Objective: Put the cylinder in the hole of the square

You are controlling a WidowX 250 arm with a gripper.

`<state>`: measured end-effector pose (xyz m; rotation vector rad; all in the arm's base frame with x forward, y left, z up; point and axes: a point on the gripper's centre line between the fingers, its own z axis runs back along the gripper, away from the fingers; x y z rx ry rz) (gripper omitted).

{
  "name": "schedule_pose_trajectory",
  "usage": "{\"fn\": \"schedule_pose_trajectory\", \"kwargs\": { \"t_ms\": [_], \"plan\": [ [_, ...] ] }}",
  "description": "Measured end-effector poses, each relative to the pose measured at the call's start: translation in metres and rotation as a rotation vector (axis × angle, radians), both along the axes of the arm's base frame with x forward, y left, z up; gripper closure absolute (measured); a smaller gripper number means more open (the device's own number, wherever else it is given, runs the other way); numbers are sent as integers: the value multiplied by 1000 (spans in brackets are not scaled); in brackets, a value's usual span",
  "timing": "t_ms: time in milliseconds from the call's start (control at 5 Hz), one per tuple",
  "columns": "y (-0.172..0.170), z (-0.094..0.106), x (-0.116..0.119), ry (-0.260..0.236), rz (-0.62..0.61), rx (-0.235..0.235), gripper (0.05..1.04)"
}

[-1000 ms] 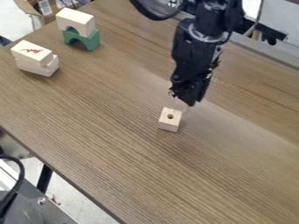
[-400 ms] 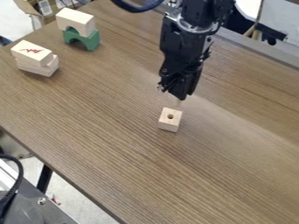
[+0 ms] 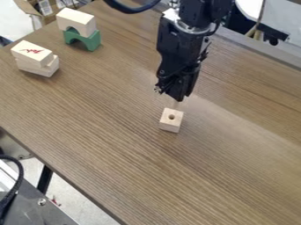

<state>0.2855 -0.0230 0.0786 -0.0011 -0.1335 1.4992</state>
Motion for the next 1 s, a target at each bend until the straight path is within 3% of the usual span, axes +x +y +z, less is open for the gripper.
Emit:
{"fn": "schedule_pose_trajectory", "kwargs": {
  "t_ms": [400,1000],
  "plan": [
    [2,-14,-1,34,0,15,959],
    [1,-18,-3,38,2,27,959]
  ]
}}
